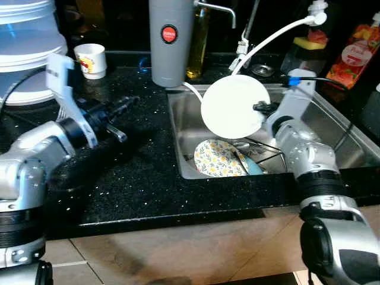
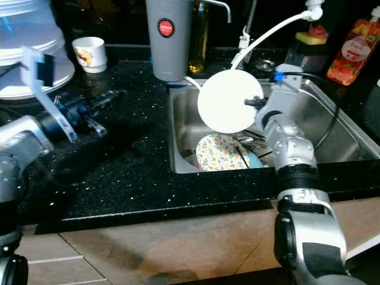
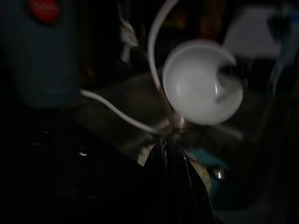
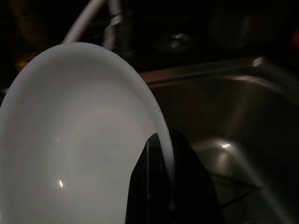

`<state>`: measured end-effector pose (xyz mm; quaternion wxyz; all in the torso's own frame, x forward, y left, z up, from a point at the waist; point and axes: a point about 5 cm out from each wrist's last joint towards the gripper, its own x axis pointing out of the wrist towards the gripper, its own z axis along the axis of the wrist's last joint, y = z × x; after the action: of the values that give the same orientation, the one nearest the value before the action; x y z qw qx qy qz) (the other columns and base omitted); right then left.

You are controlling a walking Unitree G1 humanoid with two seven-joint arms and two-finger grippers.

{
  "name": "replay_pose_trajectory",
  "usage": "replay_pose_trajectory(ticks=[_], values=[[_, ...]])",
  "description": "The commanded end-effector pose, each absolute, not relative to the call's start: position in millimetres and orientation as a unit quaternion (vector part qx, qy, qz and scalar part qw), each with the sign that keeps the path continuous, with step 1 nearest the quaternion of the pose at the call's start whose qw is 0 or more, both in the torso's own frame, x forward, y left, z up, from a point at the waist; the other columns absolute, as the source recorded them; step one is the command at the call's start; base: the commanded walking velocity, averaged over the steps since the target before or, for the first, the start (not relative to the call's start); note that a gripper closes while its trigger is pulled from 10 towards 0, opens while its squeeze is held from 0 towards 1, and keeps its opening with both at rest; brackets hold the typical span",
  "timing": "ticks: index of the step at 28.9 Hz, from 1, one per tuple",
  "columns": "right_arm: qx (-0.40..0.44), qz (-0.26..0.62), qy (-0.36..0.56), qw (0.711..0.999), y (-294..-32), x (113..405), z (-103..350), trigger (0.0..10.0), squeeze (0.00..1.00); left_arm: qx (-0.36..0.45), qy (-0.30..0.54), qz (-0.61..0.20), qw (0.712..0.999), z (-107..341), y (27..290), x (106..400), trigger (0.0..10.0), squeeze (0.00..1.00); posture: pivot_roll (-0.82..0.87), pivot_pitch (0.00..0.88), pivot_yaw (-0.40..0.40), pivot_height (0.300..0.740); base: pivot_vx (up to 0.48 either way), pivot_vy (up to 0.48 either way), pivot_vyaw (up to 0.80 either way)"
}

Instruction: Kitchen organization

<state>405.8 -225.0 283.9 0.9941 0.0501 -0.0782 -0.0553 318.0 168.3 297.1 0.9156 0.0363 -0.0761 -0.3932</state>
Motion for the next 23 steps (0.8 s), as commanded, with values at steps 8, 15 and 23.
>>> replay_pose_trajectory(ticks=[8, 15, 23], values=[[-0.024, -0.039, -0.081, 0.996, -208, 411, 265, 10.0, 0.0, 0.13, -0.024, -0.485, 0.864, 265, 124, 316, 10.0, 0.0, 0.01, 0.152, -0.035, 0.74, 0.0, 0.0, 0.0], [-0.028, -0.01, -0.076, 0.997, -195, 412, 258, 10.0, 0.0, 0.118, -0.038, -0.484, 0.866, 264, 113, 324, 10.0, 0.0, 0.01, 0.154, -0.034, 0.74, 0.0, 0.0, 0.0], [-0.036, 0.016, -0.065, 0.997, -186, 414, 253, 10.0, 0.0, 0.113, -0.043, -0.469, 0.875, 264, 115, 330, 10.0, 0.0, 0.01, 0.154, -0.034, 0.74, 0.0, 0.0, 0.0]])
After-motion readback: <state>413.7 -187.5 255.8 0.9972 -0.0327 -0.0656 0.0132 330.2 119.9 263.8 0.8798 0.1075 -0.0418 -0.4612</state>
